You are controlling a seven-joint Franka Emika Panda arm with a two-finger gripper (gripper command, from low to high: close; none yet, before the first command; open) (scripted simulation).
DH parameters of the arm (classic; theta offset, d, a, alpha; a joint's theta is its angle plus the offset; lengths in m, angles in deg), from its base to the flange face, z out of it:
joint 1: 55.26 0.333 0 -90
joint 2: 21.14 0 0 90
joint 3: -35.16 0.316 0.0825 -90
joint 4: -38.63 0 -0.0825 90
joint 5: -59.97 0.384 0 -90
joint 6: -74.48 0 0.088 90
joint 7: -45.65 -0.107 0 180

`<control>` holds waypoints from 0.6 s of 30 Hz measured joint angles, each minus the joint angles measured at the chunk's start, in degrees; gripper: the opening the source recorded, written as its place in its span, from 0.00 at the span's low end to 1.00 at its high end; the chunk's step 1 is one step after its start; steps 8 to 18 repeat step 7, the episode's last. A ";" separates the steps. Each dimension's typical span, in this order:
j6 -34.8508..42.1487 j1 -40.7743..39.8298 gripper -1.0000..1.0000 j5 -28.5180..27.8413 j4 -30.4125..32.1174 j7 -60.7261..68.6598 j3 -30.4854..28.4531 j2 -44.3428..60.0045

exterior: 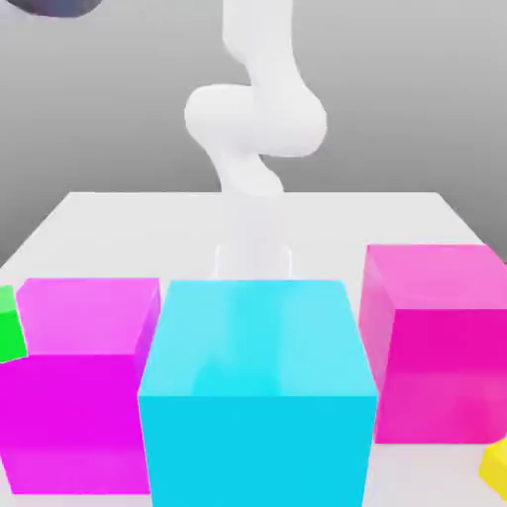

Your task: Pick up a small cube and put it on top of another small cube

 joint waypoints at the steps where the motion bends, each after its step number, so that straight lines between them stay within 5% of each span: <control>1: -1.26 0.11 0.00 -0.34 0.80 -0.49 0.02 0.83; 3: -5.30 0.17 0.00 -0.50 3.41 -0.78 -0.10 2.54; 4: -6.61 0.29 1.00 -0.51 4.25 -0.81 -0.25 3.06; 18: -6.61 0.25 1.00 -0.50 4.25 -0.81 -0.25 3.06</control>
